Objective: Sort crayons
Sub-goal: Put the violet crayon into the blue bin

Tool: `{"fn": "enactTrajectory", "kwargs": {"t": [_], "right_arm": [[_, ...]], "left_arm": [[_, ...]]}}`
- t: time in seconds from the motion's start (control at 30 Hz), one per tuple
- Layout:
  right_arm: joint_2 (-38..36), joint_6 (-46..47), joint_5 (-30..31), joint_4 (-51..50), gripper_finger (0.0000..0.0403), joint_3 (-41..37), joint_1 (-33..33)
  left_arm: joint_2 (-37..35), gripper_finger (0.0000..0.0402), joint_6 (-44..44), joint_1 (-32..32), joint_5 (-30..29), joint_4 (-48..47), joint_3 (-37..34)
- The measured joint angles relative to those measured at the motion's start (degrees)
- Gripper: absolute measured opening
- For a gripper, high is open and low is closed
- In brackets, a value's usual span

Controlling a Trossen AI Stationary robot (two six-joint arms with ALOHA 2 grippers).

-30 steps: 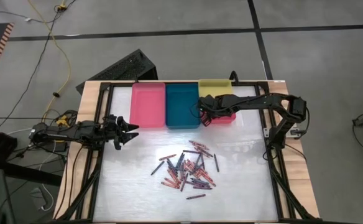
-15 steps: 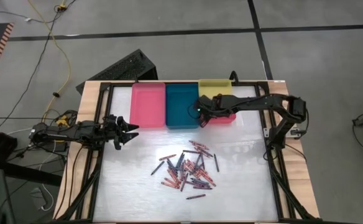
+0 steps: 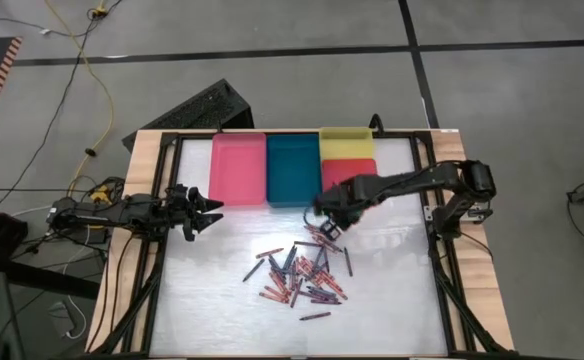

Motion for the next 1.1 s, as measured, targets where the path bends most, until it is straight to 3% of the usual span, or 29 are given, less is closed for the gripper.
{"fn": "enactTrajectory", "kwargs": {"t": [0.27,0.47,0.63,1.1], "right_arm": [[0.00,18.79,7.33,-1.02,0.0077,-0.04,16.09],[0.00,29.51,13.52,-0.23,0.0077,-0.23,23.21],[0.00,33.42,14.43,0.54,0.0077,-2.84,24.67],[0.09,33.82,12.07,16.30,0.0077,-13.33,24.20]], "left_arm": [[0.02,0.0245,-0.66,0.01,-0.02,0.00,-0.01],[0.00,0.0245,-1.19,-0.01,-0.04,-0.02,-0.01],[0.01,0.0245,-1.28,0.00,-0.06,-0.02,-0.01],[0.00,0.0245,-1.28,0.01,-0.33,-0.02,0.01]]}}
